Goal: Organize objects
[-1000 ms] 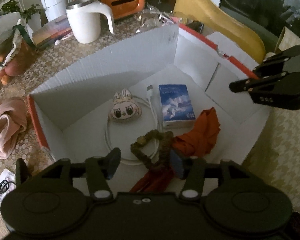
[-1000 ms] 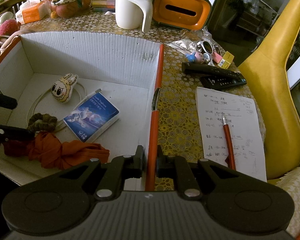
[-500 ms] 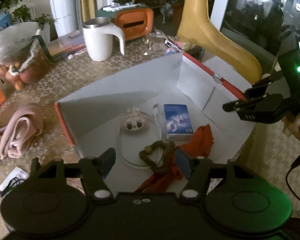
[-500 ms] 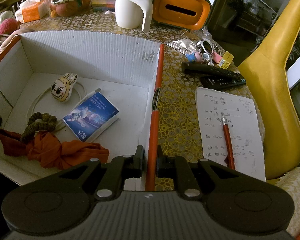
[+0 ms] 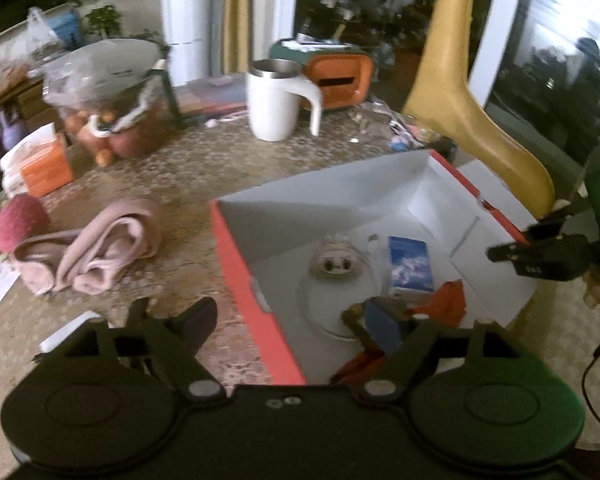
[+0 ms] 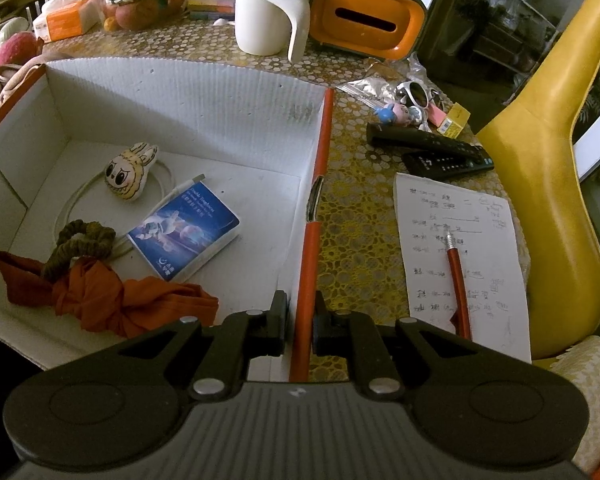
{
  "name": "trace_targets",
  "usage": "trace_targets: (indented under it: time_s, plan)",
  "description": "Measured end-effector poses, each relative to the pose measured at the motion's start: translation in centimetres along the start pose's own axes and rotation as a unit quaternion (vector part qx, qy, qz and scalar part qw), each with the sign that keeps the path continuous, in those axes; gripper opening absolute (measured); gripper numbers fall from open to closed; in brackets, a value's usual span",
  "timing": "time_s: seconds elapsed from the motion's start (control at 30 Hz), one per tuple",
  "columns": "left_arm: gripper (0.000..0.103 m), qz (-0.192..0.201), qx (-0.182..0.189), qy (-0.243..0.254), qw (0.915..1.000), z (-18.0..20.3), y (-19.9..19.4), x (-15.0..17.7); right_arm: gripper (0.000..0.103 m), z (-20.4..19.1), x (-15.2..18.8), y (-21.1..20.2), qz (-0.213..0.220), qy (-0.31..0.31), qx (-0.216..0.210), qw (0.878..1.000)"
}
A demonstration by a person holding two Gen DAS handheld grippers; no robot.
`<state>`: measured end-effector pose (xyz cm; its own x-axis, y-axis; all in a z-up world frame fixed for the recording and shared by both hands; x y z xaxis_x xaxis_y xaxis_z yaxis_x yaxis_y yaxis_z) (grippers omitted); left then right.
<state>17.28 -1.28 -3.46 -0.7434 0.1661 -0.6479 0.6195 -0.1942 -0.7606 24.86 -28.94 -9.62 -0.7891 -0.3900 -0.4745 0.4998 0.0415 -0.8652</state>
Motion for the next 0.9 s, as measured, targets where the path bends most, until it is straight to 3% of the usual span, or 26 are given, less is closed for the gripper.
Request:
trace_targets:
  time_s: [0.47, 0.9]
  plan:
    - [0.086, 0.010, -0.048, -0.032, 0.9983, -4.7, -1.9, 1.1, 0.012, -0.9, -0.1, 0.0, -0.003, -0.003, -0.005, 1.000]
    - [0.102, 0.012, -0.091, -0.064, 0.9937, -9.0, -1.9, 2.9, 0.012, -0.7, -0.3, -0.1, -0.004, -0.003, -0.008, 1.000]
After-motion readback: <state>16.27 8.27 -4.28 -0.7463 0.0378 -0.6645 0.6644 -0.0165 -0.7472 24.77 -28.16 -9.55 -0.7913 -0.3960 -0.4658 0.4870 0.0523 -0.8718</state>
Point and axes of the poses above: each gripper's, at about its wrist camera, not at the fingertips, and y roughly the way its jaws point, z to its right, x to its underside, the point moved 1 cm from there along y, roughly the way its jaws point, and after that the axes turned 2 degrees about y, right-handed, at the moved point
